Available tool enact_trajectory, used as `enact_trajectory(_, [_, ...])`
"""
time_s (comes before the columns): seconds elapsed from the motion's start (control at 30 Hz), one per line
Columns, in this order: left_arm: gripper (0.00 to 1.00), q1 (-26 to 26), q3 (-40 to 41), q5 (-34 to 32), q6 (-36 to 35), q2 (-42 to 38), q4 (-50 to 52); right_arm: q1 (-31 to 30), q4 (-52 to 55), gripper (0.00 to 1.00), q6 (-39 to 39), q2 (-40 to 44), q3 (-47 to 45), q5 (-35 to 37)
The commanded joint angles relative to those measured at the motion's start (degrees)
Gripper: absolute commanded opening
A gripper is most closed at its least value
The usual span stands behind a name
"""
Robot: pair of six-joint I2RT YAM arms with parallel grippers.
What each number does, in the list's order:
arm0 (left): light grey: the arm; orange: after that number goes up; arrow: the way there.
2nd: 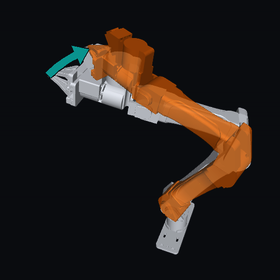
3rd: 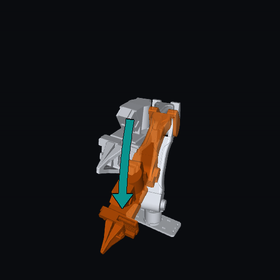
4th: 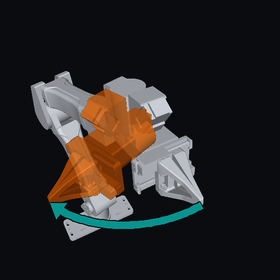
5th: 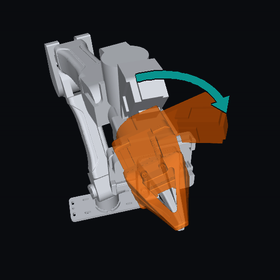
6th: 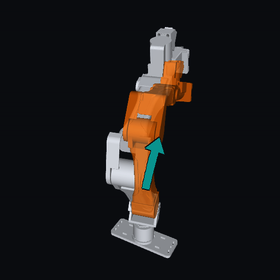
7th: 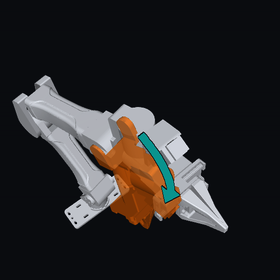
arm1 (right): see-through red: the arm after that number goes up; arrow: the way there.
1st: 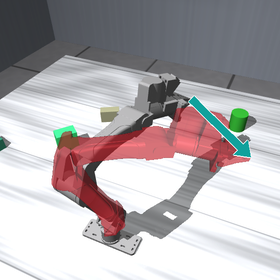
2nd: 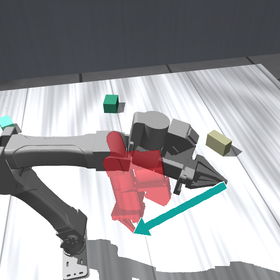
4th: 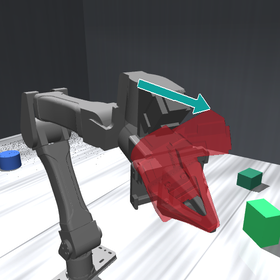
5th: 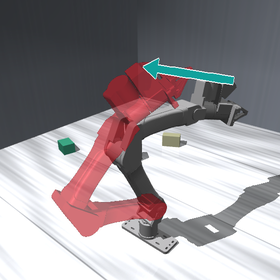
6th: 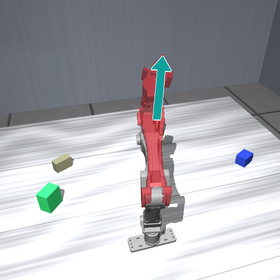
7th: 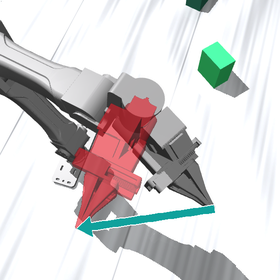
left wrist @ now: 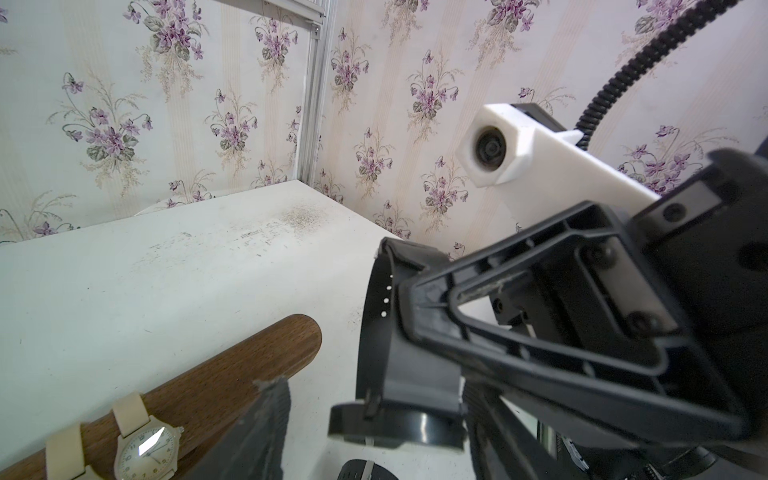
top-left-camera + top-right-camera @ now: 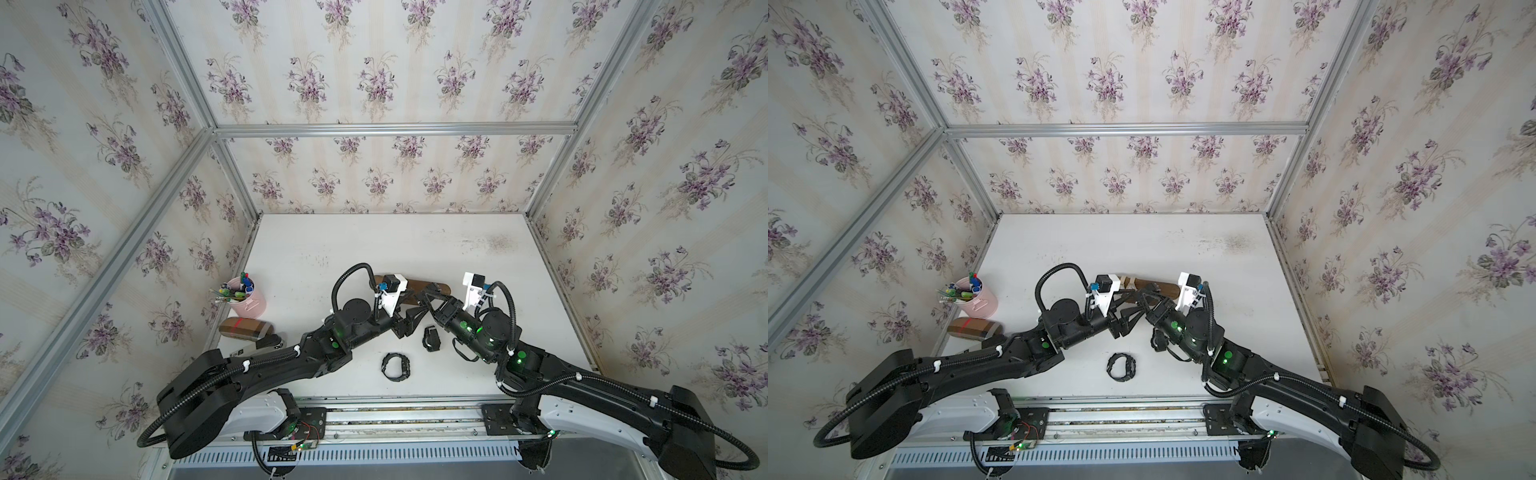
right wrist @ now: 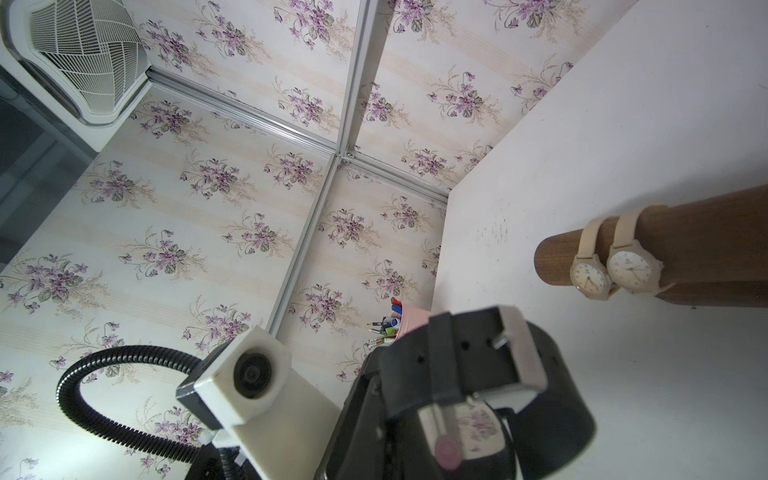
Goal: Place watch on stand
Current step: Pick up the watch at the center of the board.
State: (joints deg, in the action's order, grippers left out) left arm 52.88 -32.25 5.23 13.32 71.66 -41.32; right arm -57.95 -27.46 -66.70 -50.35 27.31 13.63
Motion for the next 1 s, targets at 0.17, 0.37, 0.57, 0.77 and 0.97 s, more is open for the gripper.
enact_trajectory(0.17, [0.57,0.1,-1.5,1.0,-1.0,0.9,-0.5,-0.1,-1.4,0.0,-1.2,0.3,0.0,-0.1])
enact_trajectory(0.37, [0.47,0.1,-1.5,1.3,-1.2,0.9,-0.1,-0.1,-1.0,0.0,-1.4,0.8,-0.5,0.8])
enact_trajectory(0.57, [0.44,0.1,-1.6,1.5,-2.2,0.3,1.2,-0.1,-1.2,0.0,-1.3,0.9,-0.3,0.8])
enact_trajectory(0.77, [0.59,0.1,-1.5,2.2,-3.4,-0.2,2.4,-0.1,-1.7,0.0,-1.2,0.7,-0.2,0.4])
enact_trajectory(0.97, [0.56,0.1,-1.9,3.0,-3.9,0.0,3.0,-0.1,-2.0,0.0,-1.2,0.2,-0.2,0.1])
